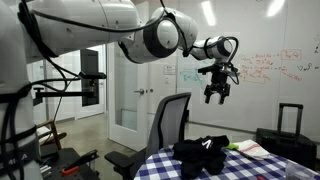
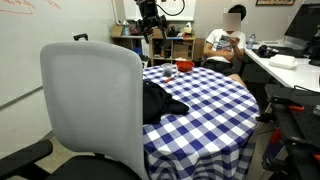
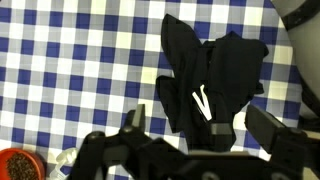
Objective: Put the black cloth on the table
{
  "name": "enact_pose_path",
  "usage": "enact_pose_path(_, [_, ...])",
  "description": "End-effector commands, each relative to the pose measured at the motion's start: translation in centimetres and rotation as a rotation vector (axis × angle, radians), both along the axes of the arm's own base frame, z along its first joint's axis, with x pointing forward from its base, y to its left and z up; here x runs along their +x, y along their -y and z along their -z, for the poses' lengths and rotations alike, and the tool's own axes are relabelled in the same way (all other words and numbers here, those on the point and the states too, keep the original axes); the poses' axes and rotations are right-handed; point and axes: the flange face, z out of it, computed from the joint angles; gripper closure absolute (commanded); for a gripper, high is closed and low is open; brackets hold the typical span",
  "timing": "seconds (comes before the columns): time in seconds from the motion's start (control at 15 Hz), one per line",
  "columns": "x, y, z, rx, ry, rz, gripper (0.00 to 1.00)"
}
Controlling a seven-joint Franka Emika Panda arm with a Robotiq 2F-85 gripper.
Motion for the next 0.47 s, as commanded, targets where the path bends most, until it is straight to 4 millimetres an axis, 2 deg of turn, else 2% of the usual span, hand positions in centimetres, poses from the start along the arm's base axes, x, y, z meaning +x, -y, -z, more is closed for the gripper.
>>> enact_pose_path(0.0, [-0.8, -0.2, -3.5, 0.058, -0.015, -0.183, 0.00])
enact_pose_path(0.07, [-0.3, -0.1, -1.8, 0.029, -0.005, -0.097, 0.00])
enact_pose_path(0.2, [-0.5, -0.1, -3.1, 0.045, 0.002, -0.147, 0.00])
enact_pose_path(0.4, [-0.5, -0.2, -3.2, 0.050, 0.003, -0.159, 0.00])
